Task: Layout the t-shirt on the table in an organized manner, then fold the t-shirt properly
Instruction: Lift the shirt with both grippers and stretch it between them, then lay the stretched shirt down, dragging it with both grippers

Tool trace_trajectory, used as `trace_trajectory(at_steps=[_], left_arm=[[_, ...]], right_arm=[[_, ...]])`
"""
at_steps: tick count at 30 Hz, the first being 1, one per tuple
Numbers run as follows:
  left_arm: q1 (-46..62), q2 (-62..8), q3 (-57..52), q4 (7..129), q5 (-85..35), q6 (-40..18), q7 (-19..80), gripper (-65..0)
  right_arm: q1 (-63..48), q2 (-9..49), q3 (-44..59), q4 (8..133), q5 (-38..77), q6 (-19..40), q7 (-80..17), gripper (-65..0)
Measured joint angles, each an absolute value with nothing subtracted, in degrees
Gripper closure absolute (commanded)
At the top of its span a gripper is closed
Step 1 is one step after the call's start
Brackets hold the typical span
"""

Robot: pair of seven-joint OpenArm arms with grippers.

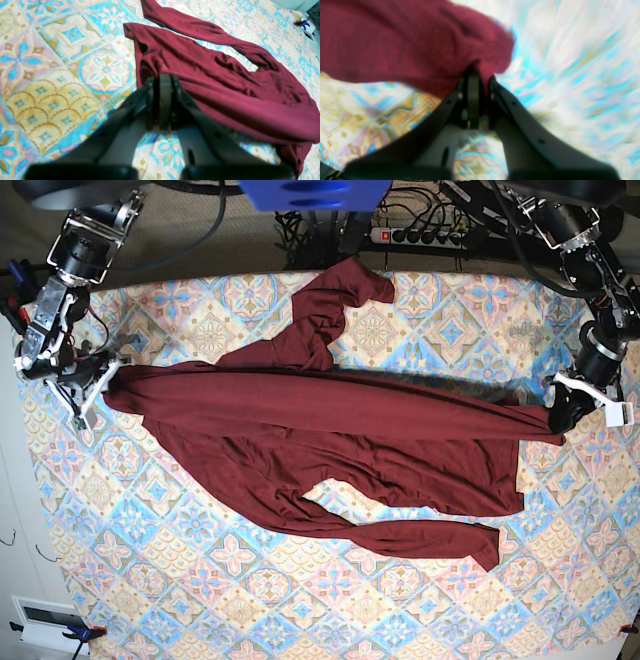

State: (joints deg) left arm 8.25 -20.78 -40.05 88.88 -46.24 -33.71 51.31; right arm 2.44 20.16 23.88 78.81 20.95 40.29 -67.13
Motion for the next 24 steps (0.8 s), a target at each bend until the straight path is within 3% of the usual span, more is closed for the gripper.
trace_trajectory(at_steps=[6,8,11,15,24], left_arm=[[8.49,-20.95,-39.99,88.88,-45.82,-33.26,51.2,0.0],[8.58,-20.95,-39.94,88.88,-45.82,-33.26,51.27,0.0],[8.54,-21.08,-39.97,88.88,-45.82,-33.28,53.58,0.0],[8.34,-21.08,-39.92,88.88,-46.11,-33.34,53.78,0.0],[8.47,-21.1,-39.94,88.88,-45.98,-33.28,53.8,0.0]], right_arm=[[1.65,21.45,23.81,79.55,21.1,39.9,-64.64,-28.1],[-1.98,21.04,23.79,79.61,20.56,39.88,-66.26,-31.6],[-4.38,20.8,21.15,83.31,20.38,39.62,-67.2,-31.6],[-6.26,19.64,17.58,87.33,29.85,40.27,-64.97,-30.1],[-6.48,14.52,17.28,86.78,30.3,39.86,-65.39,-29.9]])
